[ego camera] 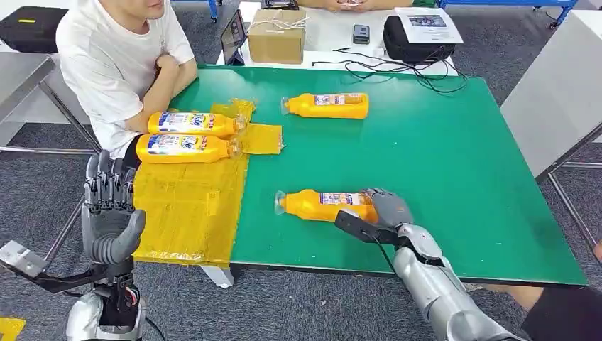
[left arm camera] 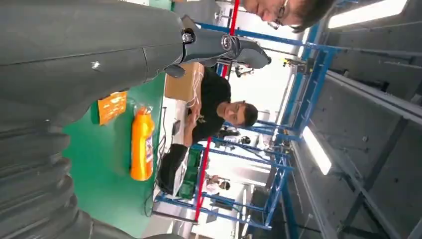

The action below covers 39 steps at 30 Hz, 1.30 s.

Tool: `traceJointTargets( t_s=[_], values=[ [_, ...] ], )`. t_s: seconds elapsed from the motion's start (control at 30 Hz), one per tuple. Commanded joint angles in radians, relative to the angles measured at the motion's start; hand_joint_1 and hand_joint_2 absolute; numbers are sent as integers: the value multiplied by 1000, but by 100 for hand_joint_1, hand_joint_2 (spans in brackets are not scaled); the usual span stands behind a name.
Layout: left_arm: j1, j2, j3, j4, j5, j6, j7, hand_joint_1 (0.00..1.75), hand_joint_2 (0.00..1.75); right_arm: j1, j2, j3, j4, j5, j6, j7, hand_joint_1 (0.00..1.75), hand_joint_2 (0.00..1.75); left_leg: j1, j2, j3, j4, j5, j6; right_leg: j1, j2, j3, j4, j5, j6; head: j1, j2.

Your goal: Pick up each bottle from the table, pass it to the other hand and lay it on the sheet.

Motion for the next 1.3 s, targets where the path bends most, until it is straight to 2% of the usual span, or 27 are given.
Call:
traceJointTargets(
  t_s=[0.03,0.13,0.3,0.43,0.57,0.63,0.7,0.77,0.9,1.0,1.03,1.13,1.3],
  values=[
    [-71,51,-62,123,-21,9,-11,0,175,47,-19,29,105,-150,117,-119,175,175,2,-7,2,-2,1,-2,2,-5,4,-3,0,-2,0,0],
    [-77,56,-69,132,-21,8,-12,0,175,43,-18,42,104,-185,130,-128,175,175,1,-4,2,-2,1,-1,1,-2,4,-2,0,-1,0,0],
    [-85,59,-73,146,-21,6,-13,0,175,45,-12,50,107,-222,130,-140,175,175,2,-6,2,-2,1,-2,2,-3,4,-3,0,-3,0,0],
    [-66,65,-85,131,-30,4,-22,0,175,125,20,0,-14,-357,106,-280,175,175,2,-4,3,-2,0,-2,2,-2,4,-3,0,-2,0,0],
    [-61,64,-85,130,-31,5,-23,0,175,134,27,4,-36,-360,102,-269,175,175,2,-1,1,-1,-1,-1,1,1,2,-1,0,-2,0,0],
    [-33,60,-84,112,-62,31,-29,0,175,188,62,-56,-145,-458,93,-325,175,175,1,-1,0,-1,0,-1,1,1,1,-1,0,-2,0,0],
    [-5,45,-85,119,-91,49,-25,0,175,253,110,-102,-305,-533,70,-319,175,175,2,-1,1,-2,-1,-2,1,1,2,-2,0,-2,0,0],
    [1,39,-89,128,-99,54,-34,0,175,267,114,-95,-346,-539,73,-299,175,175,2,-2,-1,-1,-1,-2,1,1,1,-1,-1,-2,0,0],
    [24,6,-107,172,-88,44,-34,0,175,320,154,-173,-499,-685,62,-317,175,175,1,-3,-7,-1,-1,-1,0,1,-4,1,-2,-1,0,0],
    [58,18,-148,212,-80,-25,-17,0,175,367,180,-209,-628,-782,69,-322,175,175,0,-6,-10,0,-1,-1,0,-2,-6,1,-3,0,-1,0],
    [55,27,-171,279,-19,-118,39,0,175,372,200,-235,-647,-878,120,-315,175,175,1,-7,-10,0,-2,-1,0,-2,-5,1,-5,0,0,0],
    [33,-4,-221,395,-41,-149,17,0,175,387,227,-243,-687,-932,110,-333,175,175,-1,-8,-10,-2,-1,-1,-1,-3,-5,0,-4,1,0,0],
    [10,3,-355,408,-227,-35,-54,0,175,366,212,-110,-614,-841,91,-329,175,175,1,-10,-11,0,-2,-1,0,-4,-6,-1,-4,1,0,0]
  ],
)
